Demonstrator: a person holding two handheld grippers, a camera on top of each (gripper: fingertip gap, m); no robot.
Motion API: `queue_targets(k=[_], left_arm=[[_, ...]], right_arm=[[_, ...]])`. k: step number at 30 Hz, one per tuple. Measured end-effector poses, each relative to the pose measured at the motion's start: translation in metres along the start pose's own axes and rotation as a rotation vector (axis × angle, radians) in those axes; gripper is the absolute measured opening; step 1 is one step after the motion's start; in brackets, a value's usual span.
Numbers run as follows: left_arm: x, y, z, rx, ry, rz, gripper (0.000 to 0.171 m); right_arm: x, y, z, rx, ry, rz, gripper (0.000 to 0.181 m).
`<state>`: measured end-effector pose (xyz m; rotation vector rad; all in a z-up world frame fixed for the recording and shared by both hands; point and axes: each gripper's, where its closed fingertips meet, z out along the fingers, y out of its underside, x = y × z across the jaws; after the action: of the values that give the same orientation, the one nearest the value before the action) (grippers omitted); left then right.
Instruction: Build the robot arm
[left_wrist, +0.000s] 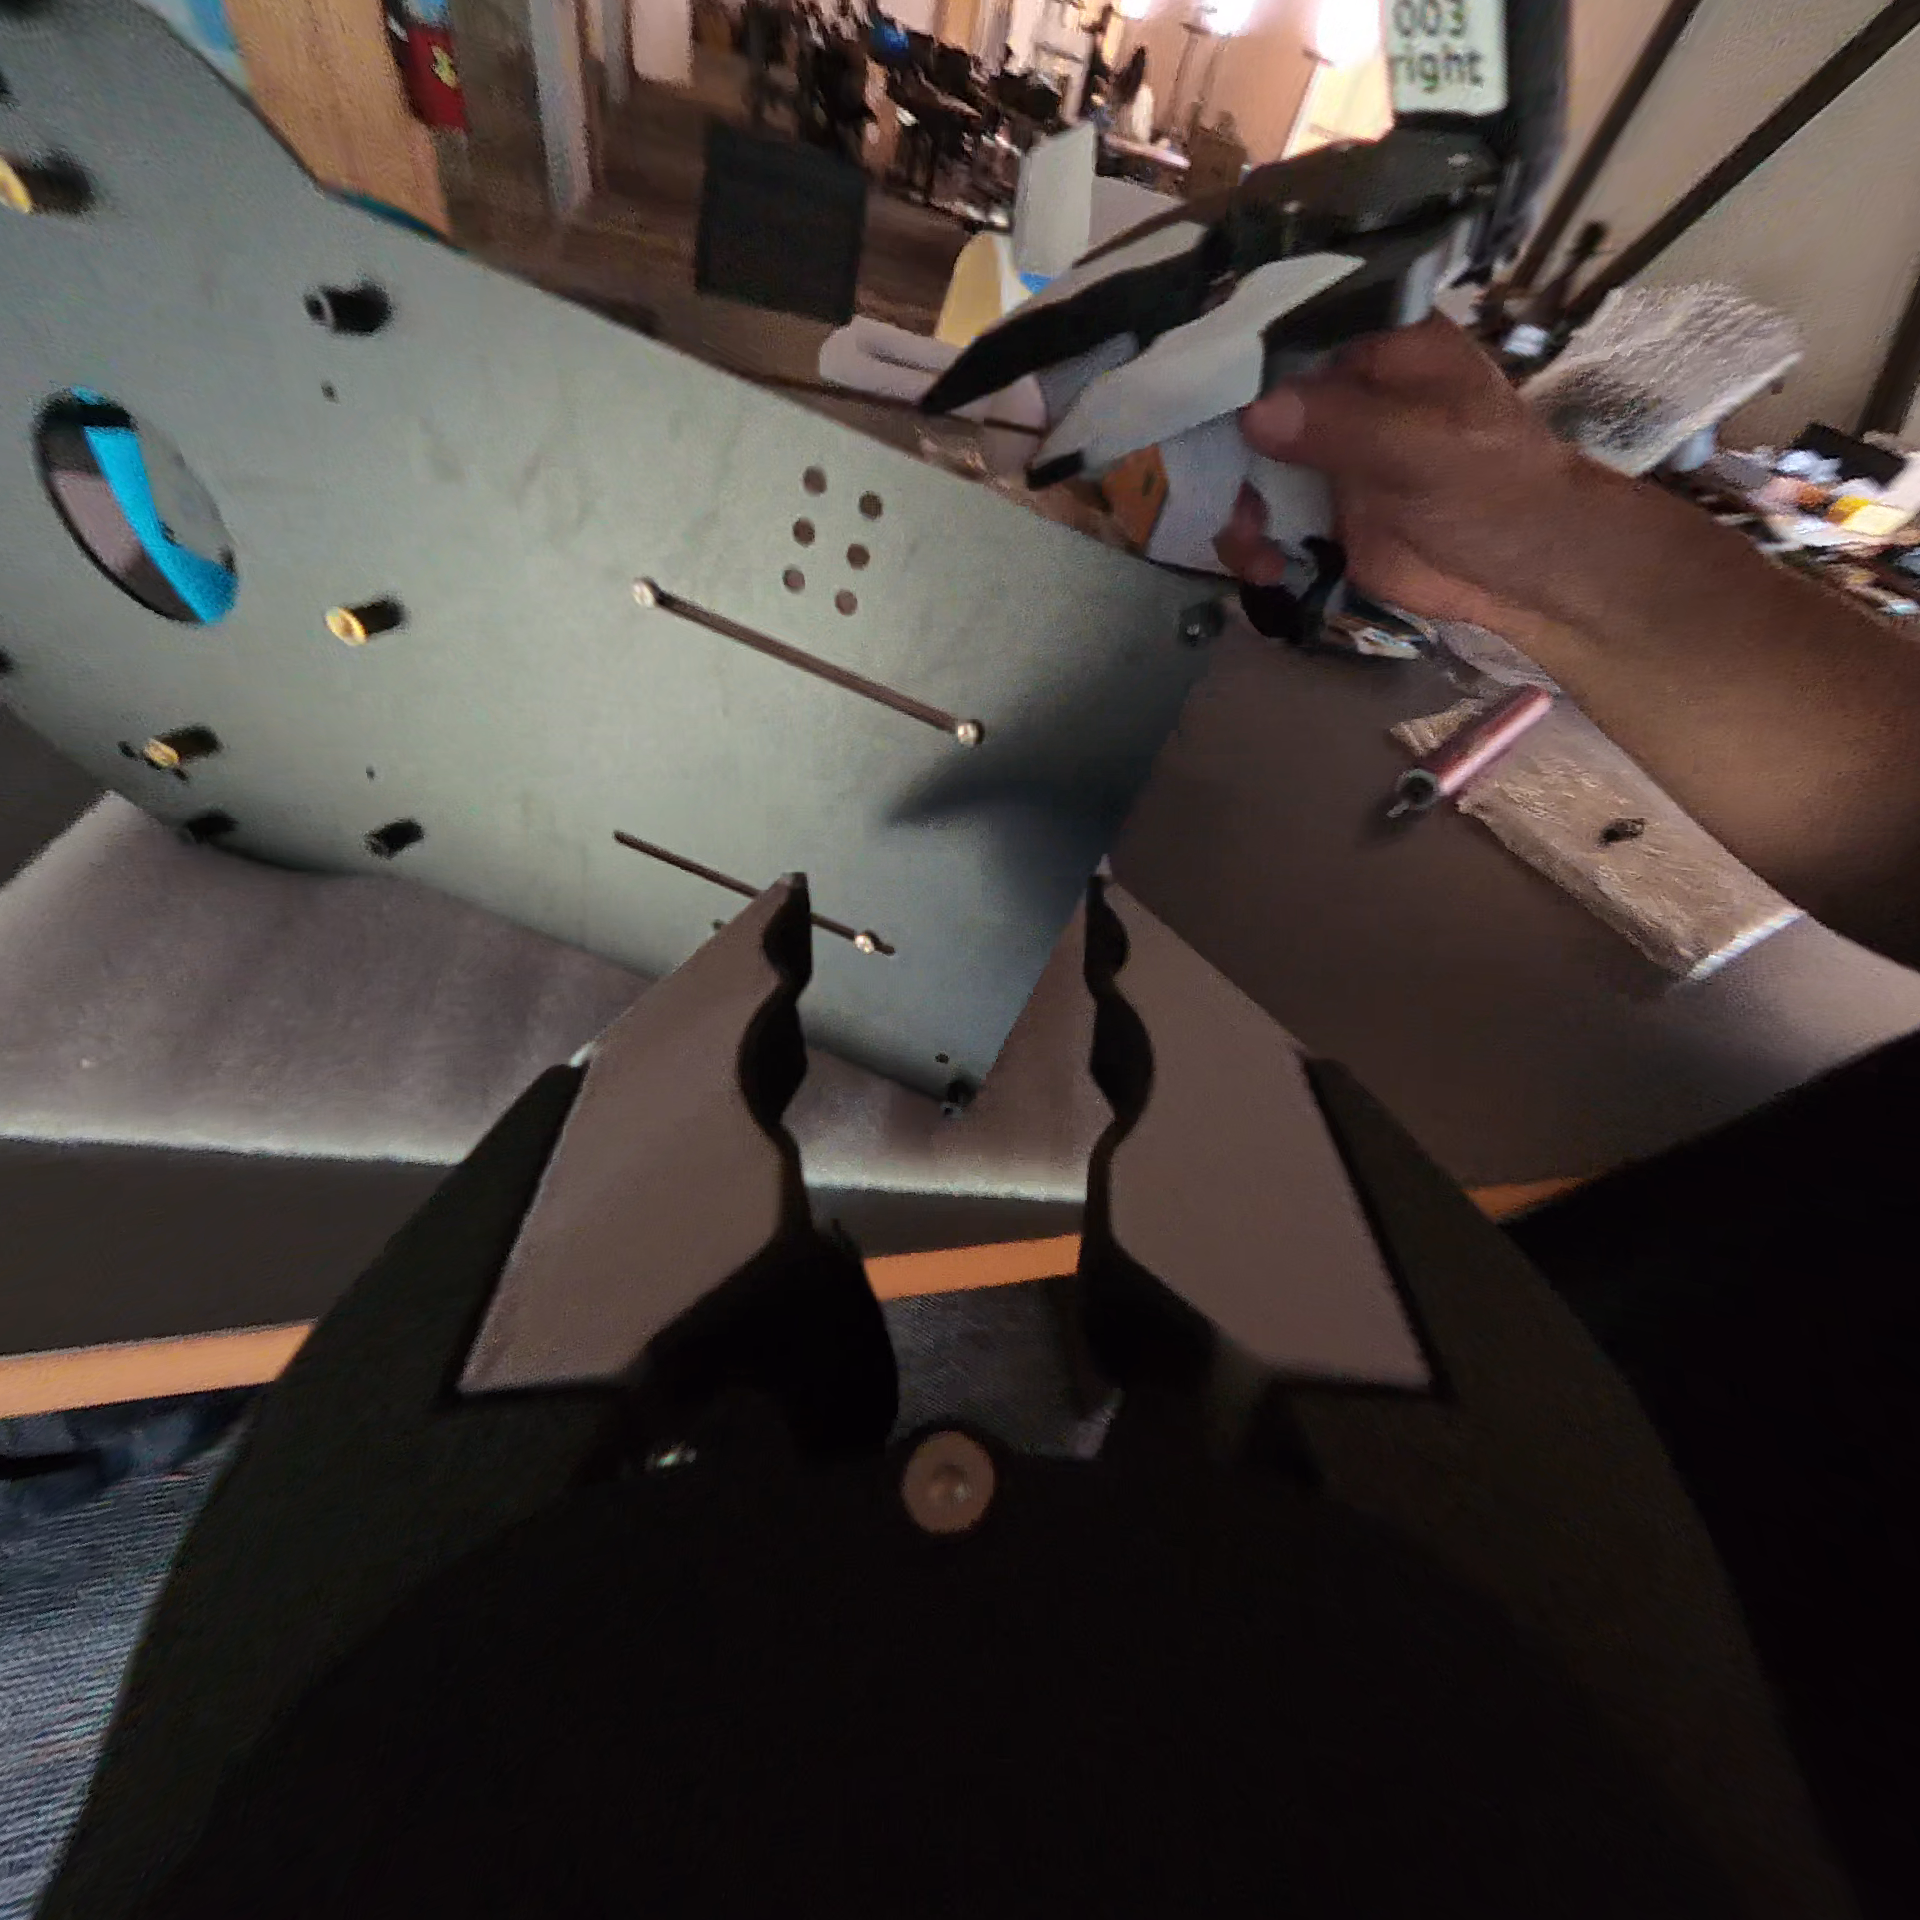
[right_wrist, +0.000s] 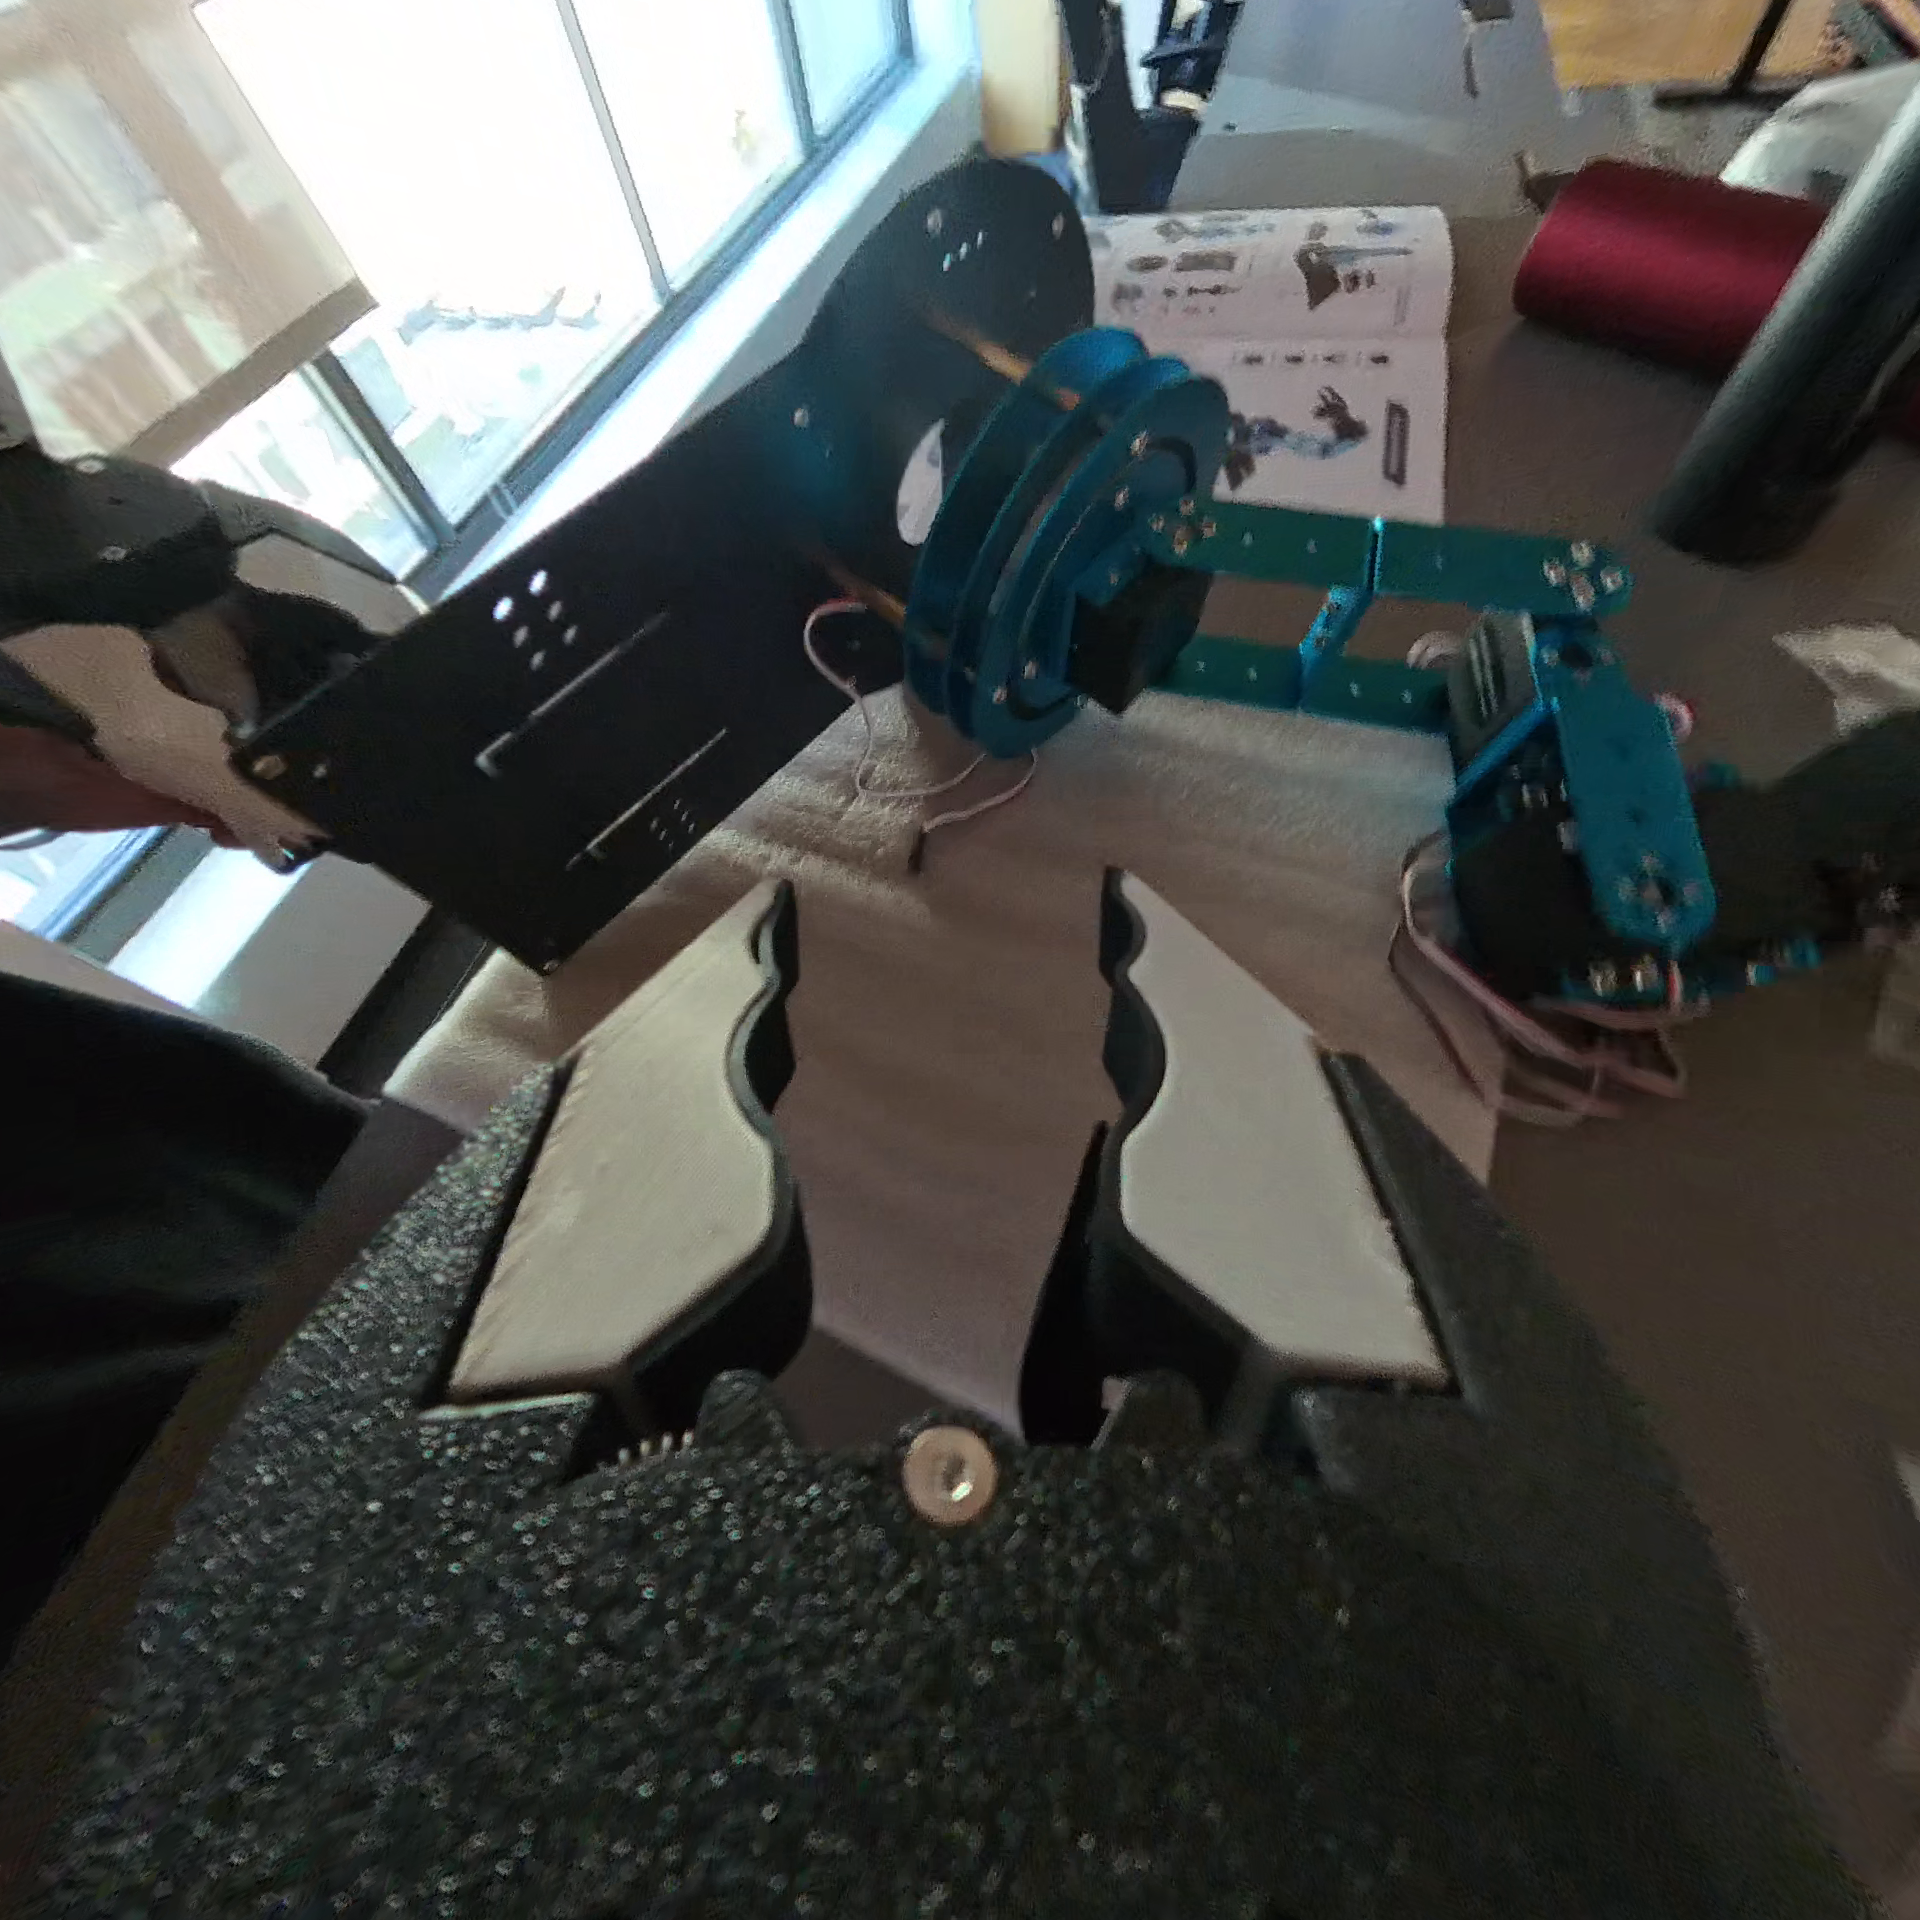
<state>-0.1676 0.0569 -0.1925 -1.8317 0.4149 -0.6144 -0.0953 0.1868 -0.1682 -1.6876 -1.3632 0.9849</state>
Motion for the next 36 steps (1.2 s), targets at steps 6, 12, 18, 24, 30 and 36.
queue_targets(k=[6, 12, 18, 24, 30, 36], left_arm=[[-0.069, -0.042, 0.002, 0.128, -0.099, -0.152, 0.077], [-0.157, -0.094, 0.018, 0.039, 0.009, -0.07, 0.091], [-0.194, -0.081, 0.038, -0.17, 0.375, 0.022, 0.083], [-0.196, -0.056, 0.066, -0.318, 0.663, 0.098, 0.09], [-0.184, -0.045, 0.081, -0.379, 0.758, 0.216, 0.063], [-0.183, -0.047, 0.082, -0.376, 0.788, 0.273, 0.059]], right_arm=[[0.018, -0.007, 0.072, -0.042, -0.103, 0.003, 0.066], [0.005, -0.032, 0.083, 0.047, -0.001, 0.111, 0.058], [-0.07, -0.048, 0.006, 0.192, -0.025, 0.096, 0.061], [-0.144, 0.013, 0.015, 0.108, 0.115, 0.258, 0.064], [-0.139, 0.012, 0.071, 0.112, 0.477, 0.413, 0.042], [-0.116, 0.017, 0.068, 0.089, 0.747, 0.475, 0.003]])
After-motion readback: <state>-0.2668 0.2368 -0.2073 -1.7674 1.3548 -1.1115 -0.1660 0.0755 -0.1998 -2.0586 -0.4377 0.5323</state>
